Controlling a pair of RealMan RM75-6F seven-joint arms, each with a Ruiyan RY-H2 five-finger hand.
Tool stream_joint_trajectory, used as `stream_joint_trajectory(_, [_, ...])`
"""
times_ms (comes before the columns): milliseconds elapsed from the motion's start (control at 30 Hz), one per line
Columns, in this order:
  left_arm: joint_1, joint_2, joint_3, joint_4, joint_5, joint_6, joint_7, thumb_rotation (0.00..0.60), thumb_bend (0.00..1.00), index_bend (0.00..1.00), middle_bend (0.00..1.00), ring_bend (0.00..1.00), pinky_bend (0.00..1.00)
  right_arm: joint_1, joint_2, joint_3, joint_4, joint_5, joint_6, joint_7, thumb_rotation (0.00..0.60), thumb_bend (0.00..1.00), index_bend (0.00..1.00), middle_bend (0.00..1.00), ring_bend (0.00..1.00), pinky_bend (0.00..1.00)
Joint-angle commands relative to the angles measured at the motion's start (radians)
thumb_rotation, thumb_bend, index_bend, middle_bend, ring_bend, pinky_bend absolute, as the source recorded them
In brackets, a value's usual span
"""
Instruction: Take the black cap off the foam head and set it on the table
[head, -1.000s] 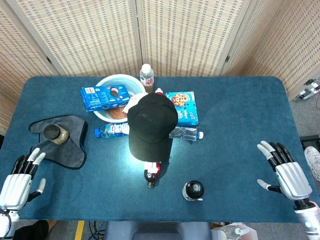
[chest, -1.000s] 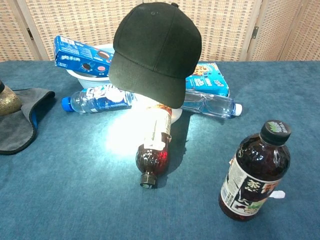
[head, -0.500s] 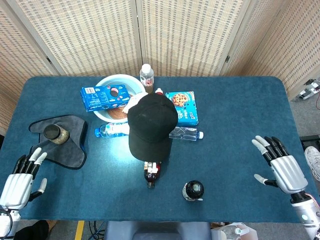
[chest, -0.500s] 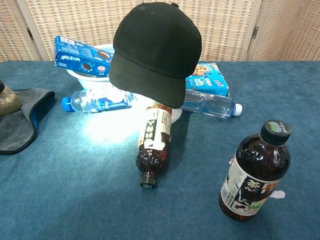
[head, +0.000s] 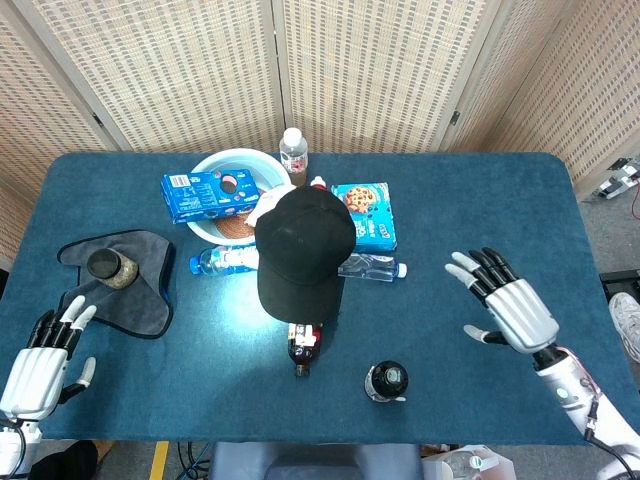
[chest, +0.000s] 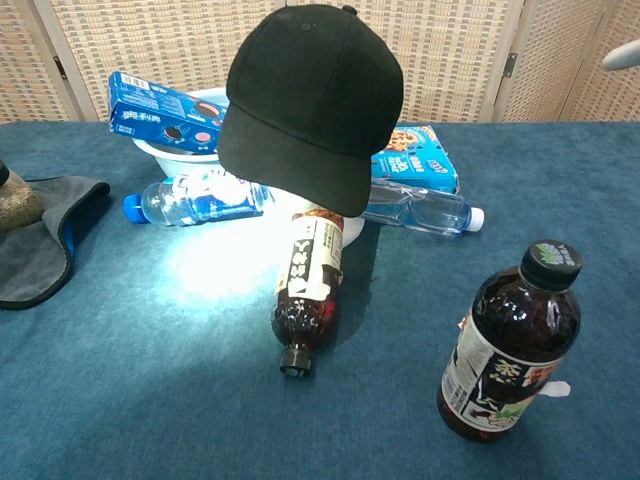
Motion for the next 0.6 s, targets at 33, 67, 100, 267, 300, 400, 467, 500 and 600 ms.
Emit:
stream_joint_trajectory(33, [0.002, 0.002, 0.001, -0.002, 0.001, 0.002, 0.001, 0.6, 0.44, 0.0, 0.0, 0.0, 0.0, 0.048, -0.048, 0.02, 0.035, -0.02, -0.021, 0.012, 0.6, 0.03, 0.26, 0.11, 0.0, 0.0])
stream_joint_trajectory(67, [0.002, 0.002, 0.001, -0.002, 0.001, 0.003, 0.001, 0.6, 0.44, 0.0, 0.0, 0.0, 0.0, 0.06, -0.059, 0.023, 0.041, -0.024, -0.025, 0.008, 0.6, 0.01, 0.28, 0.12, 0.0, 0.0])
stream_joint_trajectory(100, [0.003, 0.003, 0.001, -0.003, 0.001, 0.004, 0.002, 0.6, 0.44, 0.0, 0.0, 0.0, 0.0, 0.071, -0.071, 0.028, 0.048, -0.027, -0.028, 0.003, 0.6, 0.0, 0.3, 0.12, 0.0, 0.0])
stream_joint_trajectory(267, [0.003, 0.005, 0.001, -0.006, 0.001, 0.004, 0.005, 0.6, 0.44, 0.0, 0.0, 0.0, 0.0, 0.132, -0.145, 0.044, 0.087, -0.036, -0.046, -0.001, 0.6, 0.0, 0.33, 0.13, 0.0, 0.0])
stream_joint_trajectory(300, [0.003, 0.005, 0.001, -0.007, 0.002, 0.005, 0.006, 0.6, 0.44, 0.0, 0.0, 0.0, 0.0, 0.142, -0.159, 0.046, 0.098, -0.041, -0.047, -0.001, 0.6, 0.0, 0.33, 0.13, 0.0, 0.0])
stream_joint_trajectory(400, [0.003, 0.005, 0.001, -0.008, 0.002, 0.006, 0.008, 0.6, 0.44, 0.0, 0.0, 0.0, 0.0, 0.168, -0.206, 0.052, 0.138, -0.053, -0.035, -0.003, 0.6, 0.0, 0.33, 0.13, 0.0, 0.0])
stream_joint_trajectory(467, [0.003, 0.006, 0.001, -0.009, 0.002, 0.006, 0.009, 0.6, 0.44, 0.0, 0.0, 0.0, 0.0, 0.185, -0.239, 0.055, 0.162, -0.062, -0.028, -0.007, 0.6, 0.0, 0.33, 0.13, 0.0, 0.0])
stream_joint_trajectory(500, [0.003, 0.007, 0.001, -0.011, 0.002, 0.006, 0.01, 0.6, 0.44, 0.0, 0.0, 0.0, 0.0, 0.195, -0.256, 0.057, 0.174, -0.063, -0.029, -0.009, 0.6, 0.0, 0.33, 0.13, 0.0, 0.0])
stream_joint_trajectory(600, [0.005, 0.01, 0.001, -0.014, 0.0, 0.007, 0.014, 0.6, 0.44, 0.0, 0.0, 0.0, 0.0, 0.216, -0.297, 0.055, 0.208, -0.074, -0.015, -0.004, 0.6, 0.0, 0.33, 0.13, 0.0, 0.0])
